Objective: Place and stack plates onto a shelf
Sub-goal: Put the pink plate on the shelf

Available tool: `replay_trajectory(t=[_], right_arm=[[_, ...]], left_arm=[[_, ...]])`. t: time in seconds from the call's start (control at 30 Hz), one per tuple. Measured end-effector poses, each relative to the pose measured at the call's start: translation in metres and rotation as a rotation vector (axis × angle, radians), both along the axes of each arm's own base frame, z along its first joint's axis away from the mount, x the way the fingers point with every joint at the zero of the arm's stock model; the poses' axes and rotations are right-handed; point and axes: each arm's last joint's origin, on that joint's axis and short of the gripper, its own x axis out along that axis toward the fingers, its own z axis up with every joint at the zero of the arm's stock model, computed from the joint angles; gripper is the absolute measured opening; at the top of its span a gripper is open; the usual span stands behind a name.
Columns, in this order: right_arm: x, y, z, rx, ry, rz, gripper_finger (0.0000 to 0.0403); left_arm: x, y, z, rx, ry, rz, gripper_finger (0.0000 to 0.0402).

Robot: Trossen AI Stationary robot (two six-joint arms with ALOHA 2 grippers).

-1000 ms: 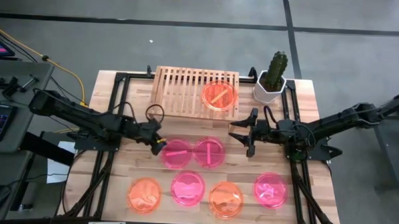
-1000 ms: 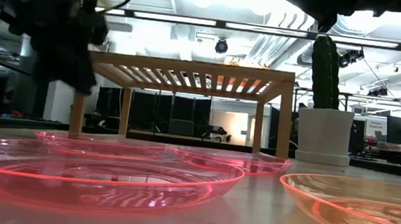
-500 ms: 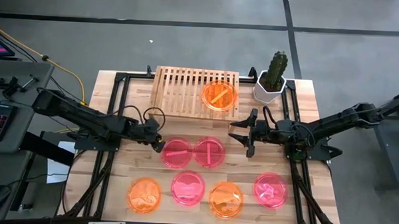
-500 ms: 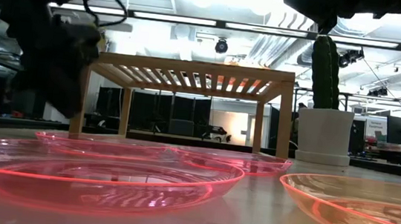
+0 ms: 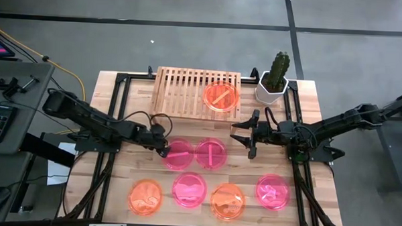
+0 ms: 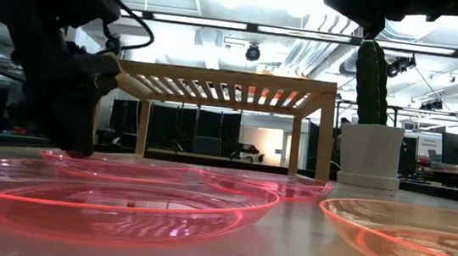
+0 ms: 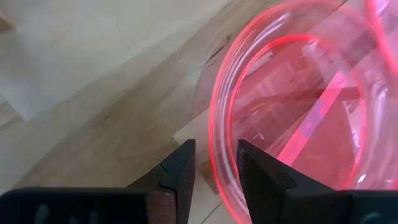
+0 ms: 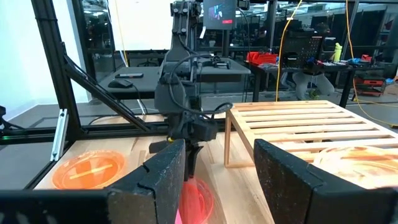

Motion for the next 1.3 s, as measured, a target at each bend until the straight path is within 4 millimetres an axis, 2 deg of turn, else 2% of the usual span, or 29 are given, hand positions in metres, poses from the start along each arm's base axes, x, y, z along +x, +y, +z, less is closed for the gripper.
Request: replay_trajectory(t=[0.47, 0.57, 0.77, 1.0, 1.3], right_arm=[[0.0, 0.0, 0.0, 0.0, 0.0, 0.0, 0.0185], [0.0, 0.0, 0.0, 0.0, 0.0, 0.0, 0.0185], [0.0, 0.0, 0.0, 0.0, 0.0, 0.0, 0.0185], [0.0, 0.0, 0.0, 0.0, 0.001, 0.0, 0.0185], [0.0, 0.0, 0.0, -0.001, 0.002, 0.0, 0.0185]], left_arm=[[0.004, -0.001, -0.004, -0.003, -0.004, -0.003, 0.0098], [0.004, -0.001, -0.004, 0.0, -0.002, -0.01, 0.0076], [0.002, -0.002, 0.0, -0.011, -0.013, -0.065, 0.0008], [-0.002, -0.001, 0.016, -0.015, -0.089, -0.083, 0.0001], [-0.016, 0.002, 0.056, -0.025, -0.302, -0.1, 0.0001]])
